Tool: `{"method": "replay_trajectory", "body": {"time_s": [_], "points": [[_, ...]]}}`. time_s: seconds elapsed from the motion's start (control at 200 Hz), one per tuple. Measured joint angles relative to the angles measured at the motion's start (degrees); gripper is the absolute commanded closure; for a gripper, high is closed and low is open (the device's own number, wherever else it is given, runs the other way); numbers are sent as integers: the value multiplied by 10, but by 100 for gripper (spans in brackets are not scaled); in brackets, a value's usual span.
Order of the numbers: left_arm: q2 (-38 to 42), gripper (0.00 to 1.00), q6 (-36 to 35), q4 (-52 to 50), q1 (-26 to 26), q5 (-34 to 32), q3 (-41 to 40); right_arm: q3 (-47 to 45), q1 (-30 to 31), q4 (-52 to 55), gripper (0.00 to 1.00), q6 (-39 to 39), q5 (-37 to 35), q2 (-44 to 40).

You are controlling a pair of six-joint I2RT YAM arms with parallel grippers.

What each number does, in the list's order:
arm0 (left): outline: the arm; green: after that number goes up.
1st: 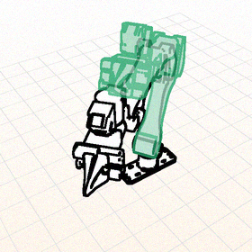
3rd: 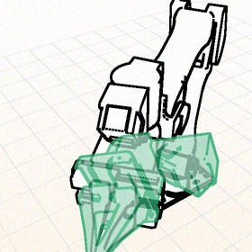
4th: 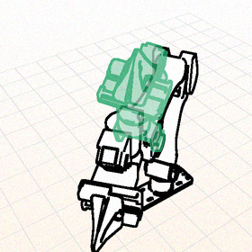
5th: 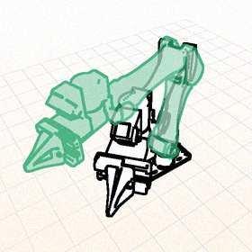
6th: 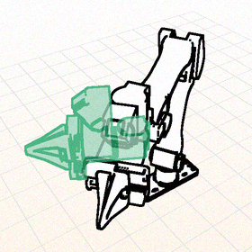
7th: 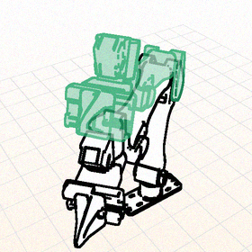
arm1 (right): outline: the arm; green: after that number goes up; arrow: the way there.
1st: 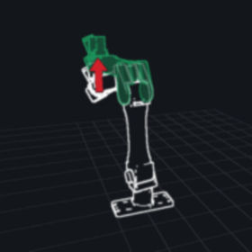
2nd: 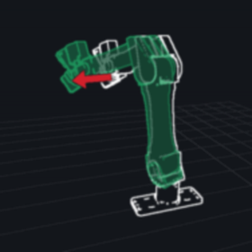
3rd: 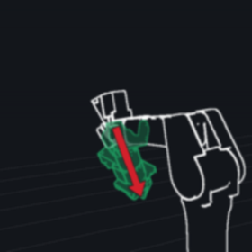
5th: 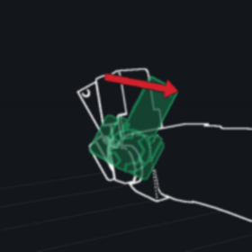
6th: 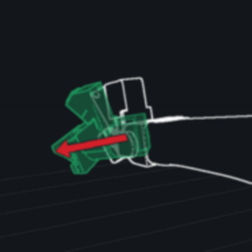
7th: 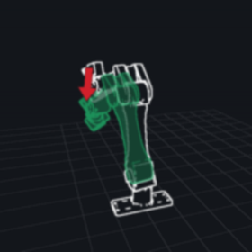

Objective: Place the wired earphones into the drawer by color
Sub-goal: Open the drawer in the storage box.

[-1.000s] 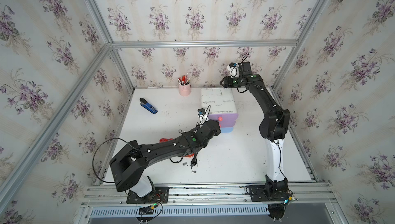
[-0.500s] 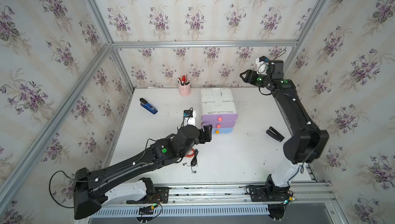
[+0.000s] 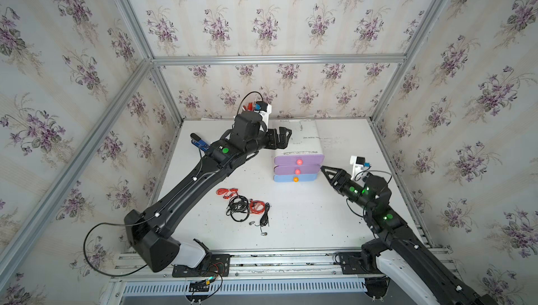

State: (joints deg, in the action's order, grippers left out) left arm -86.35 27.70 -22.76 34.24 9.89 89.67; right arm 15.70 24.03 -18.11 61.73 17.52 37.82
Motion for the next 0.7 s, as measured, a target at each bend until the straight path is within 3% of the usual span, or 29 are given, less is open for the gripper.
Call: {"method": "replay_trajectory", "body": {"time_s": [0.1,0.255,0.525,0.699], "points": [[-52,0,-7,-23,-30,28,44,-80,70,-85,34,56,-51,5],[-117,0,-32,-54,-48,64,129,-137,147,-221,35,98,-110,92],[-224,1,-63,-95,-61,113,210,-115,165,-464,37,112,-137,317],[-262,2,-79,-112,-61,125,233,-93,170,-564,39,116,-139,400]]}}
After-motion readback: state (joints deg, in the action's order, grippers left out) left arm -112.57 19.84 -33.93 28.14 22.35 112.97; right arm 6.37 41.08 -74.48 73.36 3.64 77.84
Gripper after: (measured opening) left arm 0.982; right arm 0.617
